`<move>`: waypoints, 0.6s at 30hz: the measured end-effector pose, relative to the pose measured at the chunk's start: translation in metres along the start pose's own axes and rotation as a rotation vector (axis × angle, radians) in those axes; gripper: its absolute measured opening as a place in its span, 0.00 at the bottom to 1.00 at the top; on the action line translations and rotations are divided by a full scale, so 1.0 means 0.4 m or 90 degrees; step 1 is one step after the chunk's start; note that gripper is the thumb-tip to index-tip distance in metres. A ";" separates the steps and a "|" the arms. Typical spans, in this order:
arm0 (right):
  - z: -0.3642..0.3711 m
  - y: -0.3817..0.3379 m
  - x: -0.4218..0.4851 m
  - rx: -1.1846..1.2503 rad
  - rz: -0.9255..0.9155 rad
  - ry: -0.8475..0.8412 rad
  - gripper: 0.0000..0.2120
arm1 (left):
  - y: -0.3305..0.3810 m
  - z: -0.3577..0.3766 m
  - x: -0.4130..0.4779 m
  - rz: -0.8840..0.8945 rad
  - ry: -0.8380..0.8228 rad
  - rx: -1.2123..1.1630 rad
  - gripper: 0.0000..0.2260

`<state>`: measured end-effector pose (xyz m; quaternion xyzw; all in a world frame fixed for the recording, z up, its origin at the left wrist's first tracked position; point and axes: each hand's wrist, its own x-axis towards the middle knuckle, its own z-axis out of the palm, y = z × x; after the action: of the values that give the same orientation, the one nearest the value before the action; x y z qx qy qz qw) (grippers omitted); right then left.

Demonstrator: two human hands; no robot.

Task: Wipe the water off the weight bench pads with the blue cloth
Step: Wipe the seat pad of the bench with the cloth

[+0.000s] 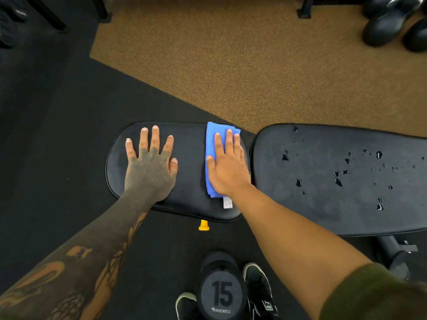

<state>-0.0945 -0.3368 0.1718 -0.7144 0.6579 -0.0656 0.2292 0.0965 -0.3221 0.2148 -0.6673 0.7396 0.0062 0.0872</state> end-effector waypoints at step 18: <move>0.020 0.019 -0.077 0.007 0.041 0.006 0.31 | 0.032 0.005 -0.016 -0.004 0.002 -0.020 0.26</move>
<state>-0.1022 -0.3050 0.1678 -0.6916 0.6810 -0.0650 0.2317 0.0846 -0.3143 0.2123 -0.6710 0.7374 0.0163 0.0757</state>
